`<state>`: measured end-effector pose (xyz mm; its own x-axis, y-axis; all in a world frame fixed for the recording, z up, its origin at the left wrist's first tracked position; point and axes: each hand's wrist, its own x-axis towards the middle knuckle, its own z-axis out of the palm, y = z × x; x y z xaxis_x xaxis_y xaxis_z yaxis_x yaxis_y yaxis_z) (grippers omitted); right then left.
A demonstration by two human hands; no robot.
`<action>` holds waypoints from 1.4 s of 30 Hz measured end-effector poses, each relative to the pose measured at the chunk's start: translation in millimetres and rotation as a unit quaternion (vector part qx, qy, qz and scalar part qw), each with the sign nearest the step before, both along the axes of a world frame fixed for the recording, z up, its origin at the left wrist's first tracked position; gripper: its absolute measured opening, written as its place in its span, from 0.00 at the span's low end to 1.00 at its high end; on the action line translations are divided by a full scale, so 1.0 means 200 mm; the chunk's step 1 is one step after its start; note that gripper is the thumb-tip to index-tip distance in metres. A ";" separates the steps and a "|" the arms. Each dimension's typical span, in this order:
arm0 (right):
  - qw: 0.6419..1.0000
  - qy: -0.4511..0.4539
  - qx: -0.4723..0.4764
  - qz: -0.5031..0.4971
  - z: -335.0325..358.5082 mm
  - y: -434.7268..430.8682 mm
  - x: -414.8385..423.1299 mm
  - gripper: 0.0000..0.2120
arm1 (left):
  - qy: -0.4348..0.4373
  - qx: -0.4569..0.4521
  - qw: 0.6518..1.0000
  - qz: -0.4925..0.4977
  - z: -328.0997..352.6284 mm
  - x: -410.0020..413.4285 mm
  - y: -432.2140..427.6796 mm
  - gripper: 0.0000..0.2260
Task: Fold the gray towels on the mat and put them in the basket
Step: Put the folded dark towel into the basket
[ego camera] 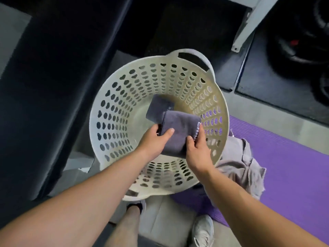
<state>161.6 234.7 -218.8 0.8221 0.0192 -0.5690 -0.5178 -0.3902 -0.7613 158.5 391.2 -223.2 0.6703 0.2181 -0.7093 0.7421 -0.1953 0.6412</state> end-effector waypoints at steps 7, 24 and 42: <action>0.986 0.031 -0.060 -0.151 -0.59 0.16 0.12 0.26 | 0.038 -0.020 0.996 -0.074 -0.60 0.24 0.05 0.12; 0.967 0.071 -0.120 -0.214 -1.24 0.19 0.37 0.23 | -0.018 0.099 0.966 -0.236 -1.15 0.47 0.07 0.18; 0.984 0.021 -0.175 0.011 -1.39 0.14 0.26 0.42 | -0.094 0.350 0.810 -0.461 -1.33 0.50 0.16 0.37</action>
